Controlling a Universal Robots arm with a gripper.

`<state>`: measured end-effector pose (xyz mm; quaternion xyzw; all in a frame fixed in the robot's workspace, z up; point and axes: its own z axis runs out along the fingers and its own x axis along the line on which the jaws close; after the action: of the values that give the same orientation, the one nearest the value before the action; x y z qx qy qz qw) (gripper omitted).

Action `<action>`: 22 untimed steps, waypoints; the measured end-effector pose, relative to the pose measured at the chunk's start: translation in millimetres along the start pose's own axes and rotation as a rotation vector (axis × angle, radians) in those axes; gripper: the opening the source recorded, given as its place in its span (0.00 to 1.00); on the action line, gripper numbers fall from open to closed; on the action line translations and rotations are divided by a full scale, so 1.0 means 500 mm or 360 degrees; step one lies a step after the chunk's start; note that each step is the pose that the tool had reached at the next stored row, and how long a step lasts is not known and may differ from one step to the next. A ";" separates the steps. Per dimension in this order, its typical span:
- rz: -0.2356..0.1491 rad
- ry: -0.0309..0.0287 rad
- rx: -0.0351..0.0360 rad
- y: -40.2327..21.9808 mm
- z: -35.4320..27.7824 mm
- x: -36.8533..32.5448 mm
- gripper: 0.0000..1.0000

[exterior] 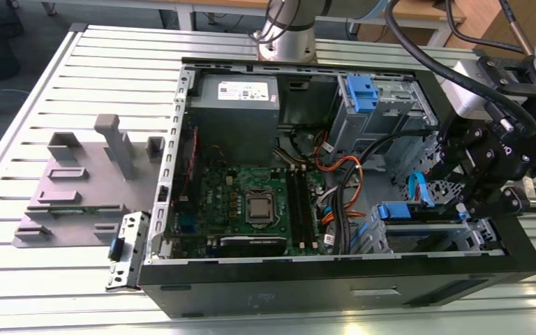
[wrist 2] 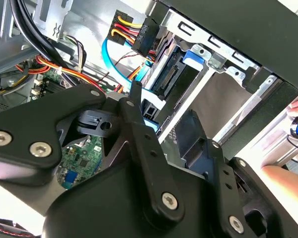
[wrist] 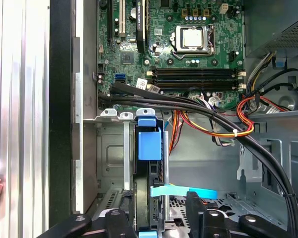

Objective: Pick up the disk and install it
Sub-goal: 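Insert the second disk wire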

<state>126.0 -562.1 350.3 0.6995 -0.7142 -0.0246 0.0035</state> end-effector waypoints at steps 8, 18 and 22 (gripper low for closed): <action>0.0000 -0.00011 0.0000 0.000 0.000 -0.001 0.55; 0.0000 -0.00011 0.0000 0.000 0.001 -0.003 0.55; 0.0000 -0.00012 0.0000 0.000 0.001 -0.009 0.55</action>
<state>126.3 -557.5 350.0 0.6995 -0.7142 -0.0249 0.0033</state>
